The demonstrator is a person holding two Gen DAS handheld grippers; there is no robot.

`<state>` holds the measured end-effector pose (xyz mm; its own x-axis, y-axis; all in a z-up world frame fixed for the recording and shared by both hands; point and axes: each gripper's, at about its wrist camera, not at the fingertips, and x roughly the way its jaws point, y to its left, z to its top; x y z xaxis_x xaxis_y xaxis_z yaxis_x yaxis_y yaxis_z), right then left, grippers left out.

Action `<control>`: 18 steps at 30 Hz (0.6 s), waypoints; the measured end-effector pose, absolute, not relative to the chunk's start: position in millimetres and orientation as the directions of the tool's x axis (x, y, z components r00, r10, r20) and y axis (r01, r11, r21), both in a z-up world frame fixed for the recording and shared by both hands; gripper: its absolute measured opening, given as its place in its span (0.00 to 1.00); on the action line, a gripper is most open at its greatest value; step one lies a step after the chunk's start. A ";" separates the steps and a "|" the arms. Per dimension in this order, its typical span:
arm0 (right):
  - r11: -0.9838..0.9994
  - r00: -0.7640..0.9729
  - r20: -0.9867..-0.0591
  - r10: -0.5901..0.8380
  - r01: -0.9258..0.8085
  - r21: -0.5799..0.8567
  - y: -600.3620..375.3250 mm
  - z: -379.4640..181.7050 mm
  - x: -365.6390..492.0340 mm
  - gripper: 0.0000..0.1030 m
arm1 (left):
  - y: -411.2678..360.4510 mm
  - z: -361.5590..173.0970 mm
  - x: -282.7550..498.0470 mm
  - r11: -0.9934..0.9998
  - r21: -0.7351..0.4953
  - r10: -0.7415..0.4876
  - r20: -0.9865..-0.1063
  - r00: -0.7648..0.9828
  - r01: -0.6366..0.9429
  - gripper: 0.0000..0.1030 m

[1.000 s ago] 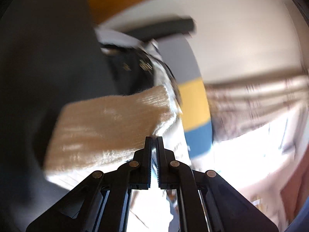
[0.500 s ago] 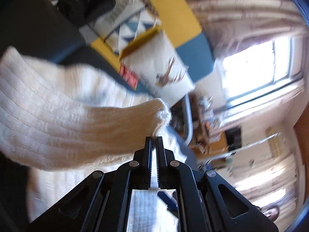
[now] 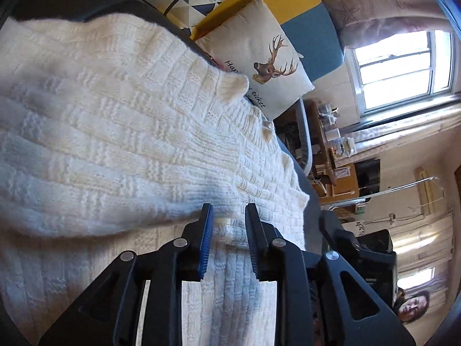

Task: Fold clothes
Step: 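Carry the sleeve across the body with the left gripper while the right gripper pinches the shoulder seam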

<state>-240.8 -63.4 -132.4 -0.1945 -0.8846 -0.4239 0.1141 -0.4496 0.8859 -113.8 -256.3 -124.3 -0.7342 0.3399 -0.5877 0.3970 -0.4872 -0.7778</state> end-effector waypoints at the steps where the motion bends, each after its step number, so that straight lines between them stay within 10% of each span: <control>1: -0.461 -0.197 -0.434 -0.879 0.119 0.880 -64.9 -132.4 -241.5 0.58 | -258.8 -123.4 -108.4 -0.480 -0.783 0.337 -0.581 -0.741 0.396 0.24; 6: -0.479 -0.179 -0.462 -0.869 0.068 0.875 -70.3 -150.4 -244.1 0.34 | -272.0 -119.0 -75.0 -0.465 -0.789 0.298 -0.568 -0.767 0.402 0.24; 18: -0.479 -0.163 -0.472 -0.866 0.005 0.878 -85.6 -173.8 -239.5 0.33 | -297.1 -129.7 -18.8 -0.408 -0.802 0.254 -0.558 -0.790 0.435 0.26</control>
<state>-239.5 -85.6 -173.8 -0.1630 -0.8662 -0.4724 0.0049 -0.4795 0.8775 -18.8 -297.1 -129.7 -0.7903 0.2539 -0.5577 0.4352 -0.4082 -0.8025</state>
